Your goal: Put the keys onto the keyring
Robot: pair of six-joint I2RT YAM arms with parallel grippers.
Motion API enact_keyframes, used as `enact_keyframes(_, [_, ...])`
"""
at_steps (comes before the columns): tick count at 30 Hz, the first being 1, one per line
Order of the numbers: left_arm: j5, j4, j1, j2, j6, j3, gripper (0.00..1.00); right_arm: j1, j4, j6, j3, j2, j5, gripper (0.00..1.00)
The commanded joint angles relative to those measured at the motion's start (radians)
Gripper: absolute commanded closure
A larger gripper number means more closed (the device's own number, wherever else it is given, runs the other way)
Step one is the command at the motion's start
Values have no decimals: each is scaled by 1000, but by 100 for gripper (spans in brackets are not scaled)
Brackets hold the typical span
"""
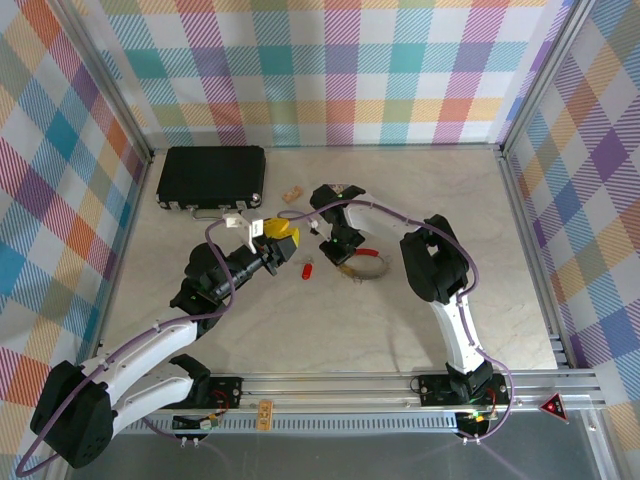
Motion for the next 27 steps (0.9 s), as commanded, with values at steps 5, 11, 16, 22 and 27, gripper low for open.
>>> enact_keyframes(5, [-15, 8, 12, -30, 20, -11, 60, 3, 181, -26, -148, -136, -25, 100])
enact_keyframes(11, [-22, 3, 12, -39, 19, -3, 60, -6, 362, -33, -299, -294, -70, 100])
enact_keyframes(16, [-28, 13, 12, -36, 2, 9, 60, -20, 597, -35, -497, -495, -126, 100])
enact_keyframes(22, [22, 46, 11, 34, -35, 47, 59, -47, 975, -76, -791, -803, -279, 100])
enact_keyframes(27, [110, 97, 12, 126, -79, 97, 56, -86, 1256, -80, -977, -989, -391, 100])
